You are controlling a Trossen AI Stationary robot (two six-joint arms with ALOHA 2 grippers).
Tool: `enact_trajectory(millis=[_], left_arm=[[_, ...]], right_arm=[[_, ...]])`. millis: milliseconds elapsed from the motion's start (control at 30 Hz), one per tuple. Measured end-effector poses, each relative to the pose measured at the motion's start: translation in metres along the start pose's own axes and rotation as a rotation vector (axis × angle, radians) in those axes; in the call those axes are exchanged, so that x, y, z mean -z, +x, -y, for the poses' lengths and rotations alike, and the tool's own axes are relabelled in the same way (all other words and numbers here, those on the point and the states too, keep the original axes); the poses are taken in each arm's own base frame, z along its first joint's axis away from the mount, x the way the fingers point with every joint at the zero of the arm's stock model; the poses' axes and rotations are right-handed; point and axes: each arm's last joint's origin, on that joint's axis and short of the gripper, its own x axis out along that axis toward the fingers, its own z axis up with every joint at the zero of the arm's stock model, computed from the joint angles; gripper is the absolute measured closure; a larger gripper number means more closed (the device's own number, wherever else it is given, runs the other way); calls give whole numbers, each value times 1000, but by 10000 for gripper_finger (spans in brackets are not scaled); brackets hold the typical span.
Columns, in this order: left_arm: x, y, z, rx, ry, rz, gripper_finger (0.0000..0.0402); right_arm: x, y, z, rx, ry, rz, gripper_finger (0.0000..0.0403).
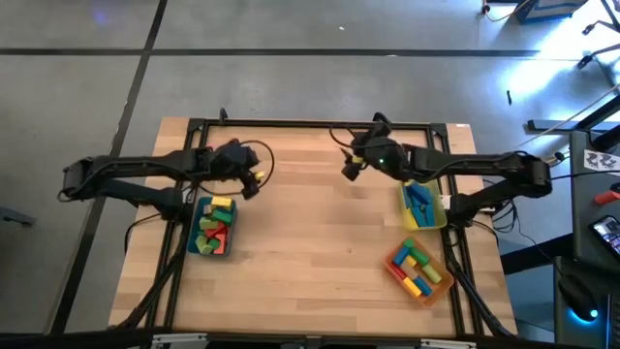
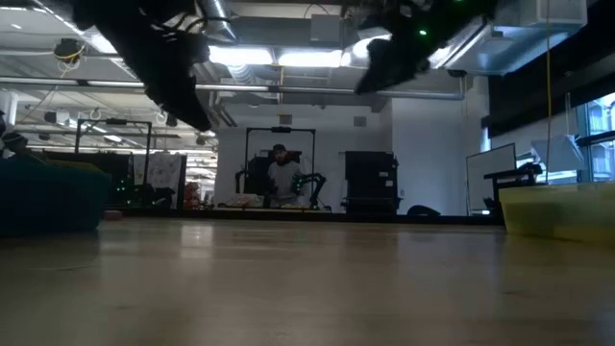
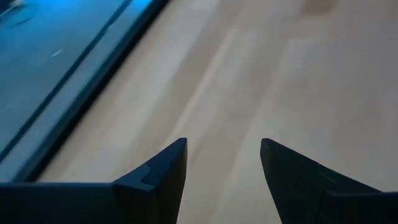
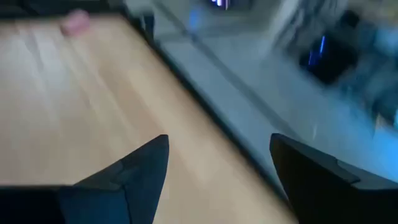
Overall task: Sort blocks by size
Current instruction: Put the pink rectangular block into the yellow bin
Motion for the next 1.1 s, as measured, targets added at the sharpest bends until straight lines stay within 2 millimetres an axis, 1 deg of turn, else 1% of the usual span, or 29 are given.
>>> enact_trajectory(millis=[100,200,300,400,533,667,867,967,1100], left_arm=[[-8,-2,-15,-102,-29,-89,214],[-11,0,-30,-199,-57,-214,221],[-12,9,-46,-275,-100,-337,242],[-13,21,-62,-340,-134,-428,271],[-7,37,-79,-377,-160,-589,307],[2,53,-90,-427,-181,-744,337],[26,80,-102,-432,-197,-990,378],[35,91,-106,-408,-168,-1069,395],[44,102,-111,-405,-174,-1111,398]], right_arm=[[-14,8,-3,18,-79,147,120],[-25,14,-5,13,-129,266,120],[-32,16,-4,-2,-173,356,120],[-37,17,1,-4,-172,406,120],[-36,21,6,-7,-148,395,120],[-29,26,5,-25,-152,332,120],[-25,27,3,-38,-160,293,120],[-25,27,3,-42,-158,299,120],[-25,27,3,-50,-138,300,120]])
